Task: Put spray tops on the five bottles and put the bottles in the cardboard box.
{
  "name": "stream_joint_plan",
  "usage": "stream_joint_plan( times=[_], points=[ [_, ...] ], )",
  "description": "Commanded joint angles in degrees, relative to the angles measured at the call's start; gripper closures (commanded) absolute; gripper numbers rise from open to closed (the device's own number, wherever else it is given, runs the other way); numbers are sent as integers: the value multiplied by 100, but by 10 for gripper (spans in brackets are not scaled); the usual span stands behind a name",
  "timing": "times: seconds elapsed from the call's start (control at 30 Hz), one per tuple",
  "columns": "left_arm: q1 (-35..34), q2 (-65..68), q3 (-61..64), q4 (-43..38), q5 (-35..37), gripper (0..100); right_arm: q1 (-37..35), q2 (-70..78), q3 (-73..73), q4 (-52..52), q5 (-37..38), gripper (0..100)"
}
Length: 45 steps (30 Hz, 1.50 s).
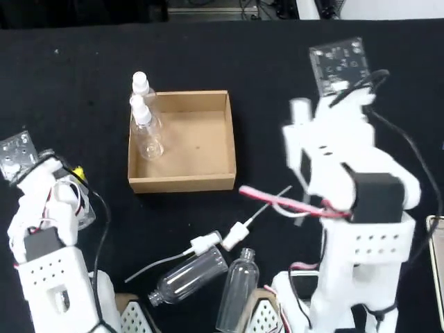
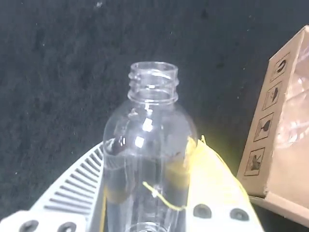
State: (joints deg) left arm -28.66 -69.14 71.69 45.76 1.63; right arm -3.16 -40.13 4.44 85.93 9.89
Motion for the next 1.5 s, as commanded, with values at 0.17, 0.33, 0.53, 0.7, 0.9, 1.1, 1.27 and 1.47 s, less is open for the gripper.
stream_joint_plan(
  times=[0.17,0.33,0.53,0.7,0.9,1.1,1.27,1.47],
  points=[
    [4,-2004,497,-123,44,920,-1864,-224,-1059,-273,-703,988],
    [4,-3552,1077,-123,44,920,-2338,-224,-1033,-1020,-1090,988],
    [-4,-3420,1086,-211,44,920,-3051,-224,-1033,-2057,-1371,988],
    [4,-3587,1042,-211,44,923,-3684,-215,-998,-3156,-1354,988],
    [-31,-3560,980,-299,44,923,-3886,-224,-470,-4387,-1327,988],
    [-66,-3552,1815,-2312,0,923,-3868,-224,-119,-4651,-1327,988],
    [-31,-3525,2554,-4158,35,923,-3859,-224,-136,-4651,-1319,988],
    [40,-3516,2571,-4202,44,923,-3859,-224,-145,-4695,-1319,988]
  ],
)
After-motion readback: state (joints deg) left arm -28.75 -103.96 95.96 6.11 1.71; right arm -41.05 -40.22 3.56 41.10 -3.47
